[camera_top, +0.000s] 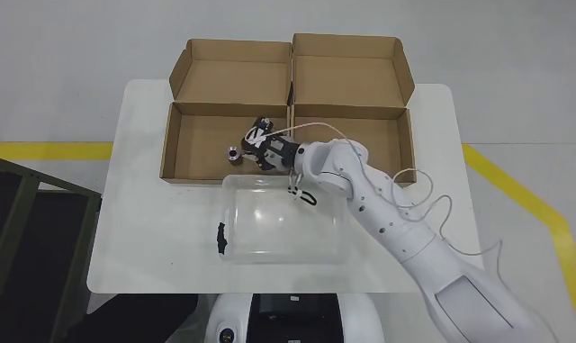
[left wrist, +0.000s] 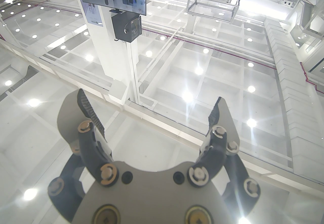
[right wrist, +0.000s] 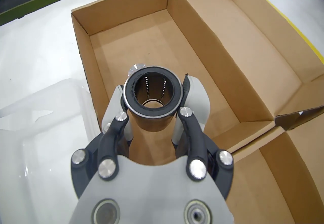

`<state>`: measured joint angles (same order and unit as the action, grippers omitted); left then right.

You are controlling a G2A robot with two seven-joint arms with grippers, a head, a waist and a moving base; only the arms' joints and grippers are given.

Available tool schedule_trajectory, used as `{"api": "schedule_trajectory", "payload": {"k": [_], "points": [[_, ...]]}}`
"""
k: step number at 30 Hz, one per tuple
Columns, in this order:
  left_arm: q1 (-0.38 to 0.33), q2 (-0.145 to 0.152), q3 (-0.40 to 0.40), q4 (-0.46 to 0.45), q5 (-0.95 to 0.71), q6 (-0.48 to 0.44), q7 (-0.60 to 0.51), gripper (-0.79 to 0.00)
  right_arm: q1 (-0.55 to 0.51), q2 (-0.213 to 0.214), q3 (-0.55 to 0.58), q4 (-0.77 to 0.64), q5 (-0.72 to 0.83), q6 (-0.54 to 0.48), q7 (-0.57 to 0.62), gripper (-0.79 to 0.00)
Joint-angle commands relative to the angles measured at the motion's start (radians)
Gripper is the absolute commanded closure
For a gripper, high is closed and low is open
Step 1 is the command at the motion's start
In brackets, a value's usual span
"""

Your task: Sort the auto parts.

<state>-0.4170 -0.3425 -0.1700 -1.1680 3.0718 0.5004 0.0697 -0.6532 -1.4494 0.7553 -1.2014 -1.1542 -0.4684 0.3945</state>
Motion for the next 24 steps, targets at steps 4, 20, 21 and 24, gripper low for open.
{"api": "schedule_trajectory", "payload": {"k": [4, 20, 21, 24], "points": [[0.000, 0.000, 0.000, 0.000, 0.000, 0.000, 0.000, -0.785, 0.028, -0.015, -0.020, 0.047, -0.001, 0.008, 0.016, 0.000], [0.000, 0.000, 0.000, 0.000, 0.000, 0.000, 0.000, -0.785, 0.098, -0.067, -0.068, 0.196, 0.020, 0.011, 0.024, -0.197], [0.000, 0.000, 0.000, 0.000, 0.000, 0.000, 0.000, -0.785, 0.100, -0.069, -0.069, 0.201, 0.020, 0.013, 0.028, -0.231], [0.000, 0.000, 0.000, 0.000, 0.000, 0.000, 0.000, -0.785, 0.105, -0.076, -0.070, 0.213, 0.026, 0.018, 0.035, -0.243]]}}
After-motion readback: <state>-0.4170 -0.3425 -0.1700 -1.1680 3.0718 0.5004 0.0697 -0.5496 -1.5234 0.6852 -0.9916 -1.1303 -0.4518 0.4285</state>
